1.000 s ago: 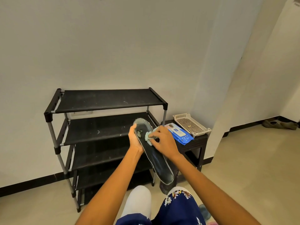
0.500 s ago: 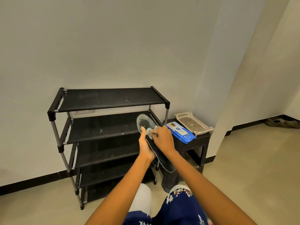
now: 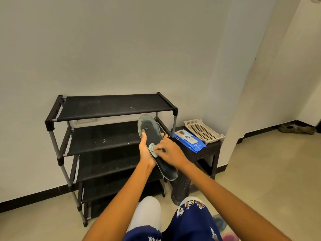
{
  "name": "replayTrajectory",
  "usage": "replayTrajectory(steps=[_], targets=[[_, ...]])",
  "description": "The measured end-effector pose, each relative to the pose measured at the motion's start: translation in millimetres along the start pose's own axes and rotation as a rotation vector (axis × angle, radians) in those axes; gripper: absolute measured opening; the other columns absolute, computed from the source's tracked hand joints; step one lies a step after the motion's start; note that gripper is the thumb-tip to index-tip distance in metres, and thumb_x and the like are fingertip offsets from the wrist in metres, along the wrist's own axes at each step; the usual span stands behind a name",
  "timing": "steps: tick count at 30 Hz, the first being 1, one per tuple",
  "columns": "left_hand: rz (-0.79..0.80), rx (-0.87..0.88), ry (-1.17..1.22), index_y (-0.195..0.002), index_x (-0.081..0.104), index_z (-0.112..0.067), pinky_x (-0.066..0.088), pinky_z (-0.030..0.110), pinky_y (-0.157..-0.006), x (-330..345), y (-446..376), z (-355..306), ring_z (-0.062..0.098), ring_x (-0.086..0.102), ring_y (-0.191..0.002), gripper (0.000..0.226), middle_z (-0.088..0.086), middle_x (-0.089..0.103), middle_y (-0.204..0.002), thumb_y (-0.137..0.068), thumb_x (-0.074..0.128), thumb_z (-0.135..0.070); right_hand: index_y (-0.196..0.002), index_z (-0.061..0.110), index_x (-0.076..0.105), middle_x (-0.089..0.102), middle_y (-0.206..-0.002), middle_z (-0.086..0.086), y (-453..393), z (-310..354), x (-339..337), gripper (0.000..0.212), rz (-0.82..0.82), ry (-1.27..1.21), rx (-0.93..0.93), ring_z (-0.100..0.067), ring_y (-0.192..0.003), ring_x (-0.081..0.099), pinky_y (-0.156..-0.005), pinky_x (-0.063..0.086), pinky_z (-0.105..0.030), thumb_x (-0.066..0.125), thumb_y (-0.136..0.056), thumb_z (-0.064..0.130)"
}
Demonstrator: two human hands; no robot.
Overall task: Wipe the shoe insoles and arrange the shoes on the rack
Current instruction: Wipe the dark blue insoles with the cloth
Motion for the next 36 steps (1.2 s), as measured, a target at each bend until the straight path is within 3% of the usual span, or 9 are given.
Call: replayTrajectory(steps=[3,6,9,12,16,23,28,31,36], targets=[[0.035,-0.022,-0.058,-0.115,0.062,-0.008,0.054,0.038,-0.080,10.4,10.1,10.1,0.025,0.068,-0.090,0.059,0.014,0.069,-0.102,-0.092,0.038,-0.057,-0.099,0.011,0.071,0.062,-0.092,-0.006,-19.0,-25.4,-17.0,0.017,-0.091,0.061,0.148,-0.017,-0.090,0.049,-0.075,0.036,-0.025,0.057,-0.090,0.016],[0.017,-0.022,-0.083,-0.121,0.058,-0.010,0.050,0.035,-0.083,25.3,13.9,21.3,0.023,0.065,-0.095,0.054,0.009,0.071,-0.097,-0.095,0.039,-0.053,-0.098,0.011,0.071,0.065,-0.094,-0.007,-23.6,-19.7,-19.0,0.017,-0.247,0.067,0.213,-0.017,-0.088,0.054,-0.077,0.037,-0.023,0.056,-0.091,0.015],[-0.027,0.035,-0.056,-0.115,0.057,-0.009,0.049,0.031,-0.087,15.4,6.5,12.5,0.018,0.064,-0.085,0.056,0.003,0.069,-0.086,-0.093,0.038,-0.057,-0.094,0.011,0.071,0.067,-0.092,-0.005,-14.6,-1.3,-8.3,0.013,-0.138,-0.074,0.132,-0.006,-0.081,0.050,-0.081,0.038,-0.020,0.060,-0.089,0.015],[0.002,0.003,0.008,-0.097,0.068,-0.006,0.054,0.035,-0.080,9.3,3.7,1.9,0.022,0.069,-0.080,0.070,0.011,0.070,-0.088,-0.089,0.035,-0.067,-0.093,0.016,0.073,0.066,-0.092,0.000,-6.8,-12.7,-10.3,0.011,-0.048,-0.069,0.082,-0.007,-0.088,0.047,-0.079,0.039,-0.024,0.065,-0.085,0.019],[0.045,0.000,0.024,-0.077,0.078,-0.006,0.056,0.036,-0.079,23.8,1.2,-2.4,0.022,0.070,-0.079,0.077,0.012,0.071,-0.088,-0.086,0.036,-0.070,-0.096,0.015,0.071,0.062,-0.101,-0.005,6.0,-40.9,-13.2,0.016,-0.225,-0.264,0.282,-0.013,-0.093,0.053,-0.084,0.043,-0.027,0.071,-0.080,0.016],[0.015,-0.113,0.006,-0.123,0.060,-0.010,0.035,0.046,-0.109,20.0,24.6,46.8,0.031,0.054,-0.120,0.067,0.016,0.060,-0.124,-0.083,0.049,-0.063,-0.104,0.014,0.069,0.064,-0.104,-0.004,5.0,-45.5,-6.5,0.017,-0.321,-0.246,0.340,-0.013,-0.097,0.059,-0.090,0.048,-0.028,0.063,-0.088,0.017],[0.016,-0.082,0.025,-0.107,0.064,-0.008,0.041,0.040,-0.103,2.8,8.6,21.6,0.024,0.061,-0.101,0.073,0.012,0.064,-0.108,-0.077,0.046,-0.072,-0.092,0.022,0.074,0.064,-0.094,0.000,15.3,-13.2,3.5,0.013,-0.211,0.076,0.012,-0.012,-0.091,0.051,-0.079,0.038,-0.027,0.065,-0.084,0.026],[0.008,-0.091,0.029,-0.093,0.068,-0.004,0.057,0.035,-0.077,0.9,11.9,16.2,0.023,0.070,-0.079,0.066,0.013,0.070,-0.090,-0.086,0.042,-0.065,-0.086,0.024,0.073,0.062,-0.083,0.002,20.9,-13.6,-1.2,0.011,-0.112,0.255,-0.152,-0.014,-0.087,0.047,-0.071,0.029,-0.027,0.063,-0.083,0.029],[-0.005,-0.066,-0.057,-0.104,0.065,-0.004,0.051,0.042,-0.084,13.9,12.1,26.1,0.029,0.066,-0.091,0.062,0.017,0.070,-0.096,-0.092,0.037,-0.059,-0.089,0.015,0.071,0.067,-0.089,-0.004,3.5,-32.7,-15.6,0.013,-0.271,0.254,0.113,-0.021,-0.089,0.051,-0.075,0.037,-0.031,0.059,-0.088,0.018]])
Point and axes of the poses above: each hand's wrist, its own y-axis away from the middle knuckle, its own x-axis out of the palm, z = x × y, the point moved 6 cm from there along -y, towards the middle knuckle
